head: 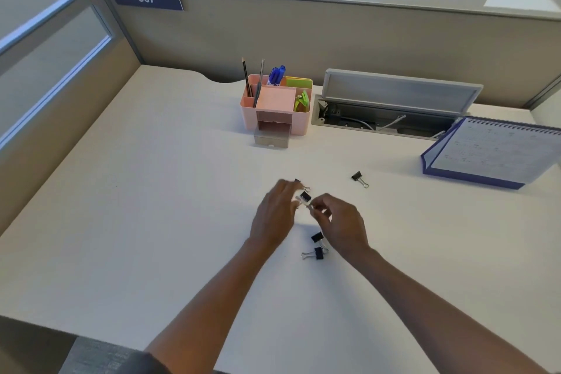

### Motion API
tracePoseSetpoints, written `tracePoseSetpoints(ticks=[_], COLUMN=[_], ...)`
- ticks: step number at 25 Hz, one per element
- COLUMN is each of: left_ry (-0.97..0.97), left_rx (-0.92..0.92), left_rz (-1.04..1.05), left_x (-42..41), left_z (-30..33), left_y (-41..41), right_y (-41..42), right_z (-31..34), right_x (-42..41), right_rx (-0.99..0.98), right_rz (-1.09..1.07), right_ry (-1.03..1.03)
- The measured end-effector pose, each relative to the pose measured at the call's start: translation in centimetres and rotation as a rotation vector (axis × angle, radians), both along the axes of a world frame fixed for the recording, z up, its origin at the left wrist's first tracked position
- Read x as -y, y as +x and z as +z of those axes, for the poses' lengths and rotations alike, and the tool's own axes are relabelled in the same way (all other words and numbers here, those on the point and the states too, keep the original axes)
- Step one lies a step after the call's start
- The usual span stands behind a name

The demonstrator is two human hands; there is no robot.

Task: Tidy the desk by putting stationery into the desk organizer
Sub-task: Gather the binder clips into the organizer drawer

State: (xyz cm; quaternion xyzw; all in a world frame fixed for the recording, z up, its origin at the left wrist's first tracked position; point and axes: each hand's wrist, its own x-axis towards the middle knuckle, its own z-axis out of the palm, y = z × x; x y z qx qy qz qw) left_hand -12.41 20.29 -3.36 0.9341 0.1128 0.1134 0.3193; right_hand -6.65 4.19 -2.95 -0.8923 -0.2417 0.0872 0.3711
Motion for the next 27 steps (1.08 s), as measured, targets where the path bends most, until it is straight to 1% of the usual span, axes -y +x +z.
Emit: tracePoseSetpoints(ticks=[2, 5, 8, 10, 15, 18, 22, 25, 27], left_ry=[0.088, 0.221, 0.393, 0.457, 0.516, 0.523, 0.531, 0.537, 0.542], left_rx=[-0.06, -0.278, -0.382, -0.433, -0.516, -0.548, -0.534, -0.53, -0.53], left_rz=[0.047, 0.107, -0.006, -0.079, -0.141, -0.137, -0.117, -0.11, -0.104], left_x=[-3.4, -8.2, -11.1, -12.1, -13.5, -13.7, -13.3, -13.3, -13.2], left_z=[0.0, -0.3, -0.9, -1.4, -2.1, -2.2, -2.4, -2.8, -2.8], left_y=[2.2, 5.0, 6.9, 8.0, 10.0, 10.4, 10.5, 10.6, 10.6], right_y=[2.2, 5.8, 9.4, 11.6, 15.2, 16.9, 18.0, 18.2, 18.3], right_z=[0.8, 2.0, 2.9, 3.0, 1.6, 1.0, 0.2, -0.9, -1.1], right_x=[-2.1, -5.8, -9.2, -11.2, -15.5, -17.5, -18.8, -19.0, -19.0], right_rx=[0.027, 0.068, 0.113, 0.115, 0.182, 0.258, 0.334, 0.405, 0.432], right_rz=[-0.029, -0.052, -0.074, -0.062, 0.033, 0.075, 0.146, 0.264, 0.306], right_ry=[0.009, 0.024, -0.012, -0.076, -0.274, -0.348, -0.453, -0.553, -0.595])
